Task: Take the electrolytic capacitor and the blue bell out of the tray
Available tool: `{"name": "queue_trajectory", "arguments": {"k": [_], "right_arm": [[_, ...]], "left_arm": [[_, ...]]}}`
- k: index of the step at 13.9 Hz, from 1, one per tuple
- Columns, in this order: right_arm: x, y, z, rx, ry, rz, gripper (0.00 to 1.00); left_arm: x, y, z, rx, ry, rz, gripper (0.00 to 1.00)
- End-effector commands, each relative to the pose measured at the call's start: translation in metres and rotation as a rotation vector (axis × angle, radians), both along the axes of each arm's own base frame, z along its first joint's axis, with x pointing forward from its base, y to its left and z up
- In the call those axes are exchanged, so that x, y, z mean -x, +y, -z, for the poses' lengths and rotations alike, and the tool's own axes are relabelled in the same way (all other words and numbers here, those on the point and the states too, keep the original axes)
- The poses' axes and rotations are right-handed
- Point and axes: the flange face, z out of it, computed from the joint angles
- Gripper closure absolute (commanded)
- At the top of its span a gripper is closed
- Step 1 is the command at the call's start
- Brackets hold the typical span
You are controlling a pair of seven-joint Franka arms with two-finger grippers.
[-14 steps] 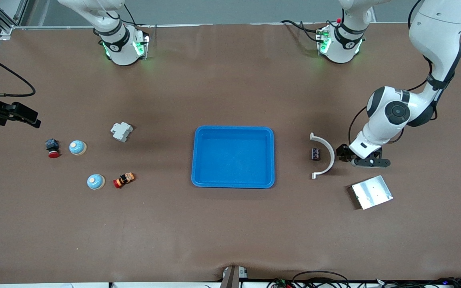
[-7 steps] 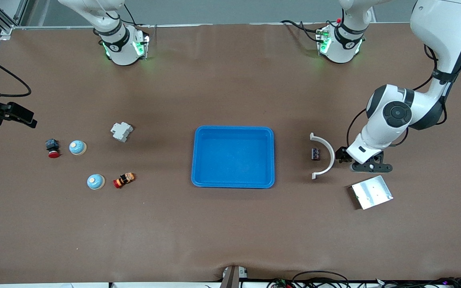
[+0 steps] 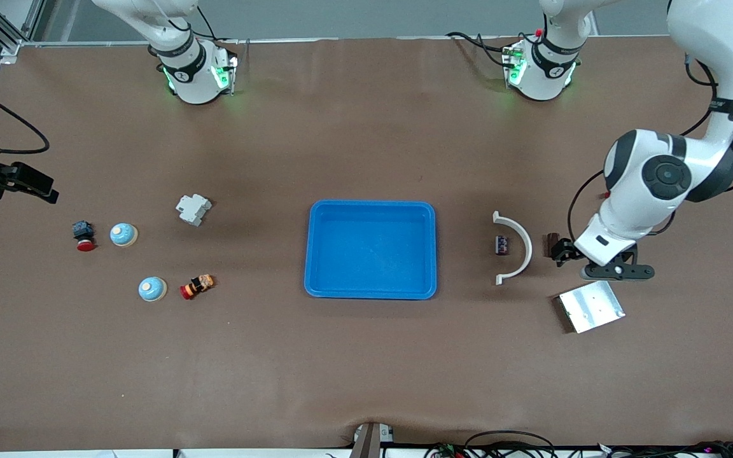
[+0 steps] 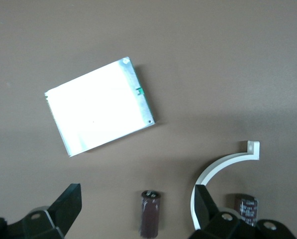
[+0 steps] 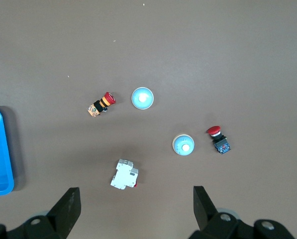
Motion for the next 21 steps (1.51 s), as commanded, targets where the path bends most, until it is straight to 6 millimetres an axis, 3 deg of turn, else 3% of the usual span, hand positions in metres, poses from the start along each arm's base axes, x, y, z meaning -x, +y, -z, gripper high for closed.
{"name": "queue_trajectory", "arguments": {"k": [1,3,7,10,21], "right_arm": [[-0.002,-0.003,-0.005,-0.016,-0.007,0.004,0.0],[-0.002,-0.003,-0.004,-0.016,-0.005,0.003,0.0],[-0.001,-0.002,-0.004,-0.016,0.001,0.003,0.0],[-0.001,-0.002,-0.005,-0.016,-0.002,0.001,0.0],[-0.002,-0.004,-0.004,-0.019,-0.005,0.003,0.0]], "left_arm": [[-0.009,0.009,-0.038,0.001,0.017,0.016,0.0],[-0.01,0.028,-0.047,-0.005,0.004,0.02,0.0],[-0.011,0.034,-0.07,-0.003,-0.025,0.03,0.0],[-0.007,0.034,-0.085,-0.023,-0.013,0.027,0.0],[-0.005,0.029,-0.178,0.062,-0.034,-0.006,0.0]]}}
